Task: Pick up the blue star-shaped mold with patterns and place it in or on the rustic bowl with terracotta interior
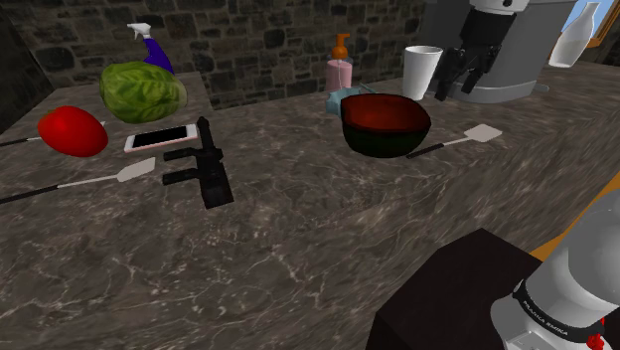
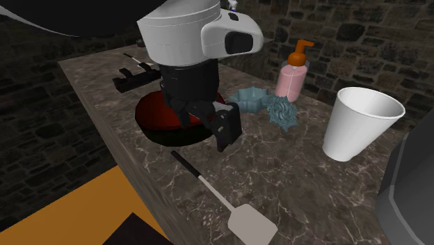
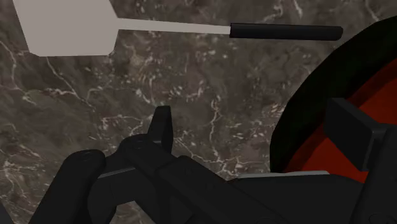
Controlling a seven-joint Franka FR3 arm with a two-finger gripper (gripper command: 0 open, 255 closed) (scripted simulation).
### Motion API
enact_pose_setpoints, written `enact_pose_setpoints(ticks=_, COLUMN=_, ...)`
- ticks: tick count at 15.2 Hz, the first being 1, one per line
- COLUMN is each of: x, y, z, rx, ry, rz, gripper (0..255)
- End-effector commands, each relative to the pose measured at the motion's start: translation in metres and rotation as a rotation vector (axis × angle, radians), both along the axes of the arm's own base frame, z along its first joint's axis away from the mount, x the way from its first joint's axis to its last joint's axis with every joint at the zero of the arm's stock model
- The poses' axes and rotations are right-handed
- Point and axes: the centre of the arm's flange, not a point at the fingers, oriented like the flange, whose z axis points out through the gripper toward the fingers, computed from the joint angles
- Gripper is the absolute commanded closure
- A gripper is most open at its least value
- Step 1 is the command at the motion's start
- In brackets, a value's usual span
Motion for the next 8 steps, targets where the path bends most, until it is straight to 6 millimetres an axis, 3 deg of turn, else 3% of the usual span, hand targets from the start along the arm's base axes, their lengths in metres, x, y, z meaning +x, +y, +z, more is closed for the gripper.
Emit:
enact_pose_setpoints(ticks=1, x=0.000, y=0.000, z=0.000, rx=0.000, ry=0.000, rz=0.000, gripper=0)
enact_pose_setpoints(ticks=8, x=0.089, y=0.033, z=-0.016, rx=-0.055, ry=-0.007, rz=-0.233, gripper=0)
